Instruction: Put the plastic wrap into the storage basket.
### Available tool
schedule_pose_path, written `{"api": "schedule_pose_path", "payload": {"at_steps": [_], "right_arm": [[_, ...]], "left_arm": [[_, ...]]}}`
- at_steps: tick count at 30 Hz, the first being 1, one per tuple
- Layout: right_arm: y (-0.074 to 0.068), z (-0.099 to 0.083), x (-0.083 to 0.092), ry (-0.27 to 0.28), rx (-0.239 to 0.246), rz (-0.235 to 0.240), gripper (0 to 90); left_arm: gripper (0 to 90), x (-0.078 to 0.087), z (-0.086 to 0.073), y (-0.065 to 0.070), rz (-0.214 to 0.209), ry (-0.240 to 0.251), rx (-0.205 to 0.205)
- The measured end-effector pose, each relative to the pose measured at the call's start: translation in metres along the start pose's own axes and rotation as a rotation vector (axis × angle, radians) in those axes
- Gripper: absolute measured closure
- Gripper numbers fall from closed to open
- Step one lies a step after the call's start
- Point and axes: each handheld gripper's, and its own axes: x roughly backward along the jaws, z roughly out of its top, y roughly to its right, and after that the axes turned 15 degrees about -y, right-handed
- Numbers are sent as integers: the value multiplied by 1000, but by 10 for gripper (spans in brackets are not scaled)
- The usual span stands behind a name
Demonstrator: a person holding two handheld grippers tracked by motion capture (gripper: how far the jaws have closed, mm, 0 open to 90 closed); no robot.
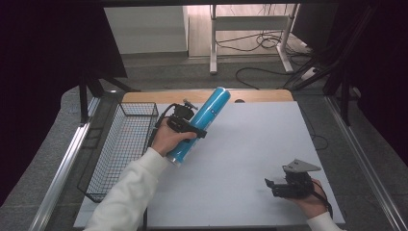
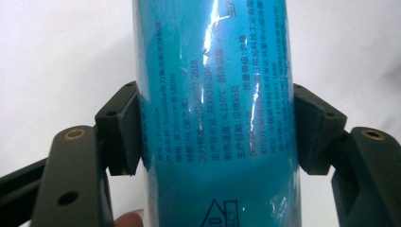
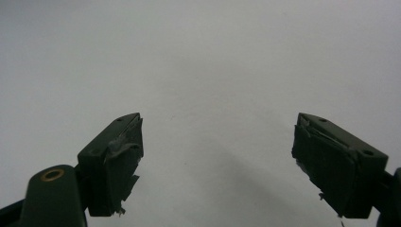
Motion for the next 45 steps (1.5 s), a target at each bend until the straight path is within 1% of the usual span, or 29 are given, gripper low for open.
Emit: {"api": "schedule_pose_path", "payload": {"at_steps": [8, 15, 20, 21, 22, 23, 25, 28, 31, 35, 37, 39, 41, 45], "right_arm": [[-1, 1, 0, -2, 2, -2, 175], [-2, 2, 0, -1, 5, -3, 175], [-2, 2, 0, -2, 6, -5, 175], [-2, 3, 0, -2, 7, -5, 175], [-2, 3, 0, -1, 7, -5, 175], [-2, 3, 0, -1, 7, -5, 175], [-2, 2, 0, -1, 8, -4, 175], [-1, 2, -1, -3, 4, -3, 175], [-2, 3, -1, -4, 6, -2, 174], [-3, 3, -1, -4, 7, -2, 175], [-3, 4, -1, -4, 8, -3, 175], [-3, 4, -1, -1, 9, -8, 177], [-3, 4, 0, 9, 11, -12, 178], [-2, 4, -1, 7, 9, -12, 178]], "left_arm": [[312, 15, -18, -8, 19, 21, 18], [313, 21, -33, -17, 27, 27, 30], [313, 25, -43, -23, 32, 27, 46], [313, 26, -44, -23, 36, 29, 50], [313, 27, -48, -23, 57, 34, 48], [313, 29, -50, -23, 69, 36, 44], [313, 32, -56, -24, 55, 39, 45], [313, 36, -62, -27, 69, 40, 49], [313, 39, -69, -32, 64, 46, 66], [313, 43, -79, -38, 67, 60, 92], [313, 46, -84, -42, 65, 60, 93], [313, 49, -89, -44, 66, 72, 97], [313, 52, -96, -48, 60, 77, 111], [313, 57, -105, -55, 73, 85, 132]]}}
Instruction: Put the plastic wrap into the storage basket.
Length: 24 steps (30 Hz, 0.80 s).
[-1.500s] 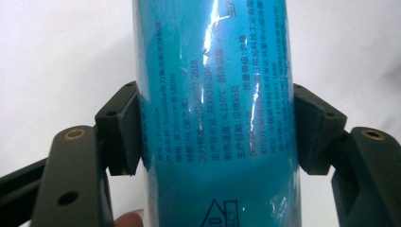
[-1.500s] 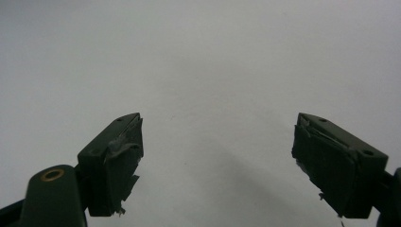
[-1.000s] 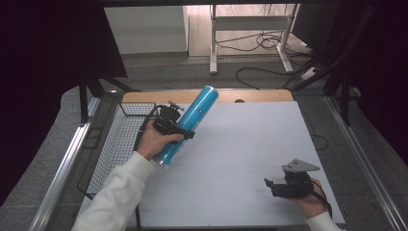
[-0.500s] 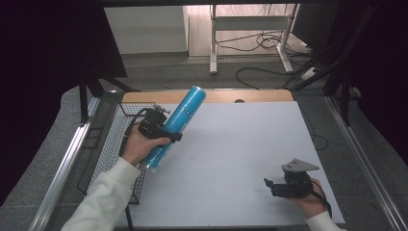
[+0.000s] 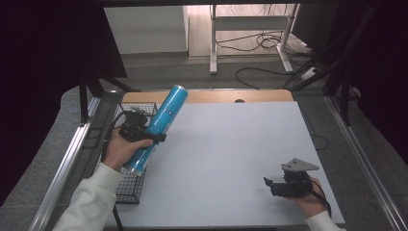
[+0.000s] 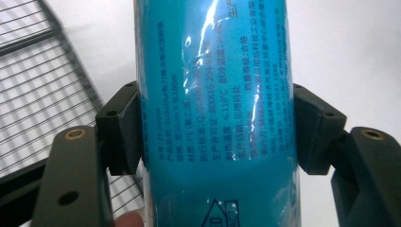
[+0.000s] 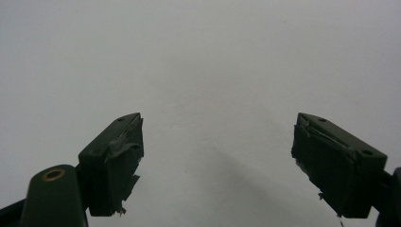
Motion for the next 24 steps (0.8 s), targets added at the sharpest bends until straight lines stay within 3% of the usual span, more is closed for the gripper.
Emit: {"api": "schedule_pose_path", "payload": {"at_steps": [16, 24], "right_arm": [[-2, 2, 1, 7, 9, -2, 178], [-2, 4, 3, 16, 17, 1, 178]], "left_arm": [[313, 7, -31, -29, 17, 16, 86], [313, 9, -47, -44, 28, 24, 156]]}}
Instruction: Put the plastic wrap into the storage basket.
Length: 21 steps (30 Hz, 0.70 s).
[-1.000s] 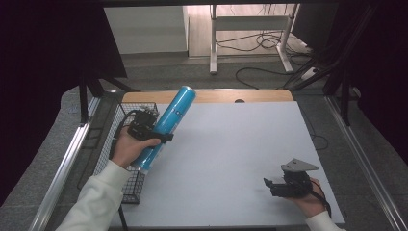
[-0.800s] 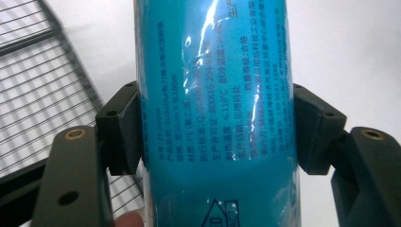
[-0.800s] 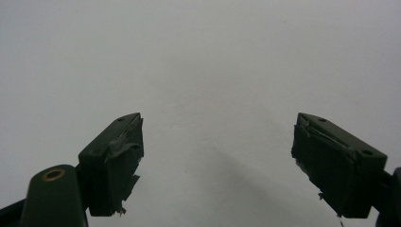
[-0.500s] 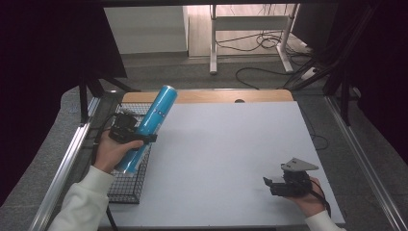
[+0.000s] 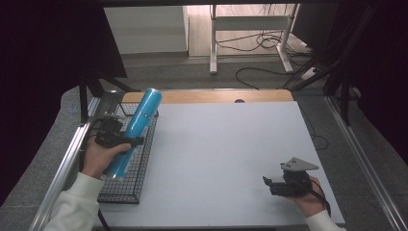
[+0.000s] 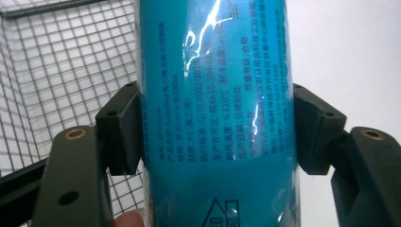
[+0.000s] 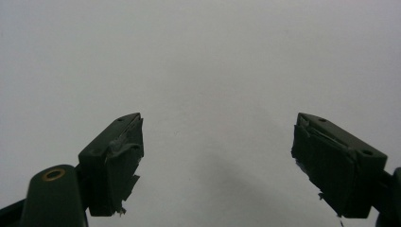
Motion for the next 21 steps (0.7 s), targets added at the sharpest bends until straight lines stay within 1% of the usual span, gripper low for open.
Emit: {"api": "schedule_pose_path", "payload": {"at_steps": [3, 4, 10, 12, 14, 17, 18, 21], "right_arm": [[0, 1, 0, 5, 5, 1, 178], [0, 1, 0, 3, 6, 2, 178], [-1, 2, 0, 6, 7, 8, 178], [-2, 3, 0, 5, 11, 10, 178], [-3, 3, 0, 7, 17, 9, 178], [-1, 3, 1, 12, 13, 7, 178], [-1, 2, 2, 10, 11, 6, 178], [0, 2, 1, 12, 8, 3, 178]], "left_arm": [[314, -1, -4, -5, 47, -12, 25], [314, -2, -6, -6, 53, -16, 33], [314, -6, -11, -13, 60, -35, 60], [314, -9, -12, -15, 58, -36, 74], [314, -14, -12, -18, 64, -47, 94], [314, -20, -13, -23, 86, -66, 111], [314, -22, -14, -25, 84, -67, 122], [314, -27, -15, -29, 81, -80, 132]]}}
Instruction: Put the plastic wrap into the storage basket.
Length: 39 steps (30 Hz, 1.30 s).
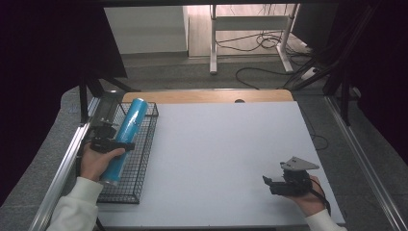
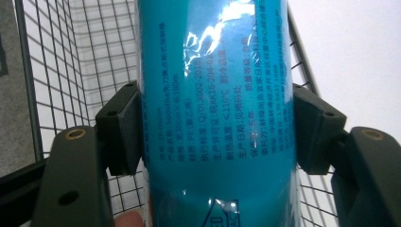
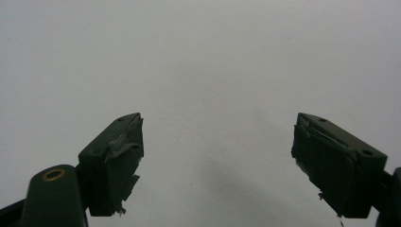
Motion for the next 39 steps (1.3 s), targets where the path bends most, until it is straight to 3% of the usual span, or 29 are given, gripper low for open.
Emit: {"api": "schedule_pose_path", "payload": {"at_steps": [5, 8, 11, 12, 15, 18, 19, 22, 25, 29, 33, 35, 39], "right_arm": [[-1, 0, -2, -7, 2, 2, 178], [-1, 0, -2, -8, 2, 1, 178], [-1, 0, -2, -7, 1, 1, 178], [-1, 0, -1, -8, 3, 0, 178], [-1, 0, -2, -8, 4, 2, 178], [-1, -1, -3, -10, 6, 1, 178], [-1, -1, -3, -12, 5, 1, 178], [-1, -1, -3, -13, 4, 0, 177], [-1, -2, -3, -14, 4, 0, 177], [-2, -1, -3, -13, 6, 1, 176], [-1, -2, -3, -11, 7, -1, 175], [-1, -3, -2, -3, 8, 0, 175], [-2, -2, -2, 8, 14, 4, 175]], "left_arm": [[314, -8, 1, -1, 20, -27, 2], [314, -12, 2, 2, 62, -49, -8], [313, -17, 3, 10, 157, -78, -30], [314, -20, 3, 11, 165, -88, -33], [313, -28, 4, 10, 115, -110, -28], [311, -38, 6, 9, 100, -159, -28], [306, -40, 6, 9, 105, -152, -20], [263, -24, 5, 15, 98, -50, -8], [199, -8, 3, 26, 123, 2, -39], [160, 4, -2, 32, 126, 72, -67], [150, 13, -10, 35, 59, 157, -110], [153, 18, -16, 39, -17, 199, -142], [155, 22, -27, 51, -62, 235, -198]]}}
